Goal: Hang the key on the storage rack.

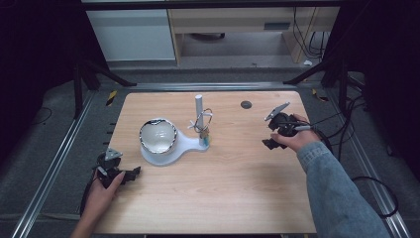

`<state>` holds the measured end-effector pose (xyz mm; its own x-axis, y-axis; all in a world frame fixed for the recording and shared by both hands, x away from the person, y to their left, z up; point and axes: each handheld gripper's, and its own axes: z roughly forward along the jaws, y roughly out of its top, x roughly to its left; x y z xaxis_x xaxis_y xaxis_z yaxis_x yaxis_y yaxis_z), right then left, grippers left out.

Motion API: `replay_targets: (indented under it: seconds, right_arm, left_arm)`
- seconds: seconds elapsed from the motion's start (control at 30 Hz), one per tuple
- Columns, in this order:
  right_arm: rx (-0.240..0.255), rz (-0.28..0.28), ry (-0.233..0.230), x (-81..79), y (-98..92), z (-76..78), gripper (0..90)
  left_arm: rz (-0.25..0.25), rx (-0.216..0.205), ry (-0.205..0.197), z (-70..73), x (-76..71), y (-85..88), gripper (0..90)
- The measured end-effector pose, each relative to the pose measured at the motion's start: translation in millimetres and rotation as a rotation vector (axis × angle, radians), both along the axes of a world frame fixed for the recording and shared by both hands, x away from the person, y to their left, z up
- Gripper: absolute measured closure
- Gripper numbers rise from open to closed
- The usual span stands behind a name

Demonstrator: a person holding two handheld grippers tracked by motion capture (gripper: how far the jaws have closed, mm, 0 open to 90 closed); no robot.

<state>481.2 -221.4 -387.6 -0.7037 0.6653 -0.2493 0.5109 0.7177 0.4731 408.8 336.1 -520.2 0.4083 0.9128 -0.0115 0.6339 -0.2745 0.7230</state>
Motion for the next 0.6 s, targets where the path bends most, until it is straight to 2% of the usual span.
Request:
replay_targets:
  seconds: [0.17, 0.2, 0.3, 0.33, 0.37, 0.47, 0.53, 0.6]
  right_arm:
    - [0.004, -0.003, 0.017, -3.0, -2.8, -12.2, 14.8]
    - [0.013, -0.007, 0.026, -4.9, -4.2, -20.1, 14.8]
    - [0.020, -0.011, 0.038, -6.6, -5.1, -27.5, 14.8]
    - [0.026, -0.012, 0.050, -8.1, -5.9, -35.2, 14.8]
    - [0.026, -0.012, 0.050, -8.1, -5.9, -35.2, 14.8]
    - [0.043, -0.020, 0.063, -11.5, -7.6, -49.9, 14.8]
    - [0.045, -0.024, 0.067, -11.9, -8.1, -52.6, 14.8]
    - [0.059, -0.040, 0.071, -13.2, -10.8, -63.8, 14.8]
  left_arm:
    - [-0.001, 0.001, 0.000, 0.0, 0.1, 0.1, 0.0]
    - [0.000, 0.000, 0.000, 0.0, 0.0, 0.0, 0.0]
    - [0.000, 0.000, 0.000, 0.0, 0.0, 0.0, 0.0]
    - [0.000, 0.000, 0.000, 0.0, 0.0, 0.0, 0.0]
    - [0.000, 0.000, 0.000, 0.0, 0.0, 0.0, 0.0]
    - [0.000, 0.000, 0.000, 0.0, 0.0, 0.0, 0.0]
    - [0.000, 0.000, 0.000, 0.0, 0.0, 0.0, 0.0]
    - [0.000, 0.000, 0.000, 0.0, 0.0, 0.0, 0.0]
